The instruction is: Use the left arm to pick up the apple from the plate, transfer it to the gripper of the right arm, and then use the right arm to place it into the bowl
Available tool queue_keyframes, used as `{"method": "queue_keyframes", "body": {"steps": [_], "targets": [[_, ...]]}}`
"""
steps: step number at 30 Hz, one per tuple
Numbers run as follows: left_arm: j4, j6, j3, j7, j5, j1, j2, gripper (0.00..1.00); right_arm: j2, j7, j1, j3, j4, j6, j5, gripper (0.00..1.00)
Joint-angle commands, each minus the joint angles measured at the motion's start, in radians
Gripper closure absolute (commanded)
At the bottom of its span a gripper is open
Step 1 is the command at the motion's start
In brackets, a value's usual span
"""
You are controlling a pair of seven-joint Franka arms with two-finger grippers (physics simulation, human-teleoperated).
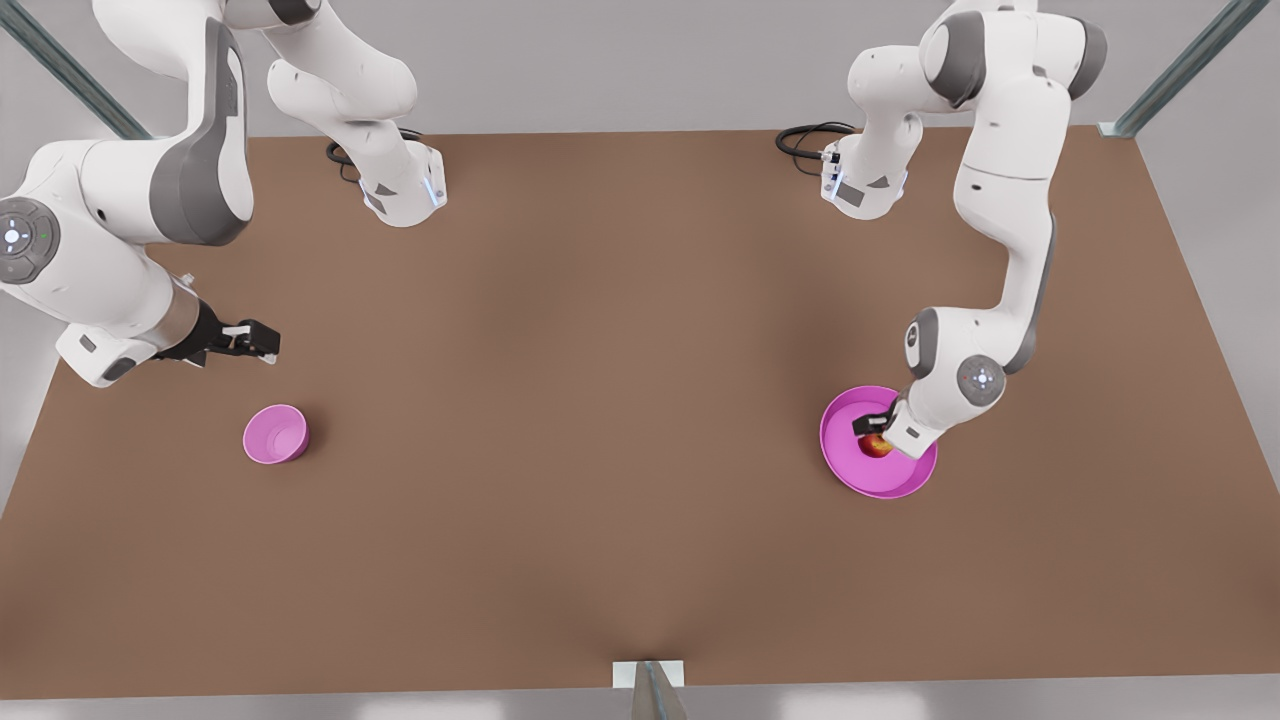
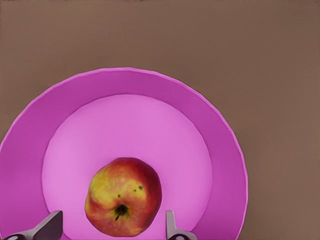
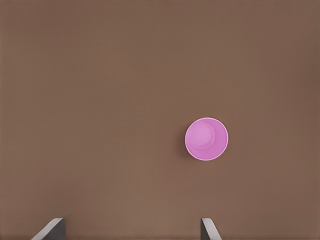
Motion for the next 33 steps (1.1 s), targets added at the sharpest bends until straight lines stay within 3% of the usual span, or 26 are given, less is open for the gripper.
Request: {"method": "queue_keyframes", "body": {"steps": [1, 10, 12, 19, 20, 23, 24, 27, 29, 31, 33], "targets": [[-0.001, 0.095, 0.000, -0.119, 0.002, 0.000, 0.008, 0.00, -0.001, -0.015, 0.000, 0.000, 0.000, 0.001, 0.000, 0.00], [0.000, 0.111, 0.000, -0.119, 0.002, -0.008, 0.071, 0.02, 0.002, -0.017, -0.009, 0.000, 0.000, 0.001, 0.002, 0.00], [0.000, 0.111, 0.000, -0.117, 0.003, -0.008, 0.071, 0.25, 0.004, -0.017, -0.009, 0.000, 0.000, 0.001, 0.002, 0.00], [0.008, 0.095, 0.000, -0.091, 0.005, -0.006, 0.046, 0.30, 0.007, -0.024, -0.010, 0.000, 0.002, 0.001, 0.002, 0.00], [0.034, 0.060, -0.002, -0.082, 0.005, -0.006, 0.042, 0.32, 0.007, -0.024, -0.009, 0.000, 0.002, 0.001, 0.002, 0.00], [0.296, -0.289, -0.012, 0.093, -0.002, -0.003, 0.040, 0.32, 0.007, -0.024, -0.010, 0.000, 0.002, 0.001, 0.002, 0.00], [0.364, -0.358, -0.069, 0.119, -0.026, -0.003, 0.034, 0.32, 0.007, -0.024, -0.010, 0.000, 0.002, 0.001, 0.002, 0.00], [0.546, -0.443, -0.222, 0.171, -0.149, -0.008, 0.042, 0.32, 0.007, -0.024, -0.010, 0.000, 0.002, 0.002, 0.002, 0.00], [0.588, -0.438, -0.265, 0.629, -0.475, -0.011, 0.071, 0.32, 0.007, -0.024, -0.010, 0.000, 0.002, 0.002, 0.002, 0.00], [0.712, -0.359, -0.331, 0.867, -0.649, -0.077, 0.184, 0.32, 0.007, -0.024, -0.010, 0.000, 0.002, 0.002, 0.002, 0.00], [0.718, -0.290, -0.347, 1.284, -0.920, -0.104, 0.229, 0.32, 0.007, -0.024, -0.010, 0.000, 0.002, 0.004, 0.002, 0.00]]}}
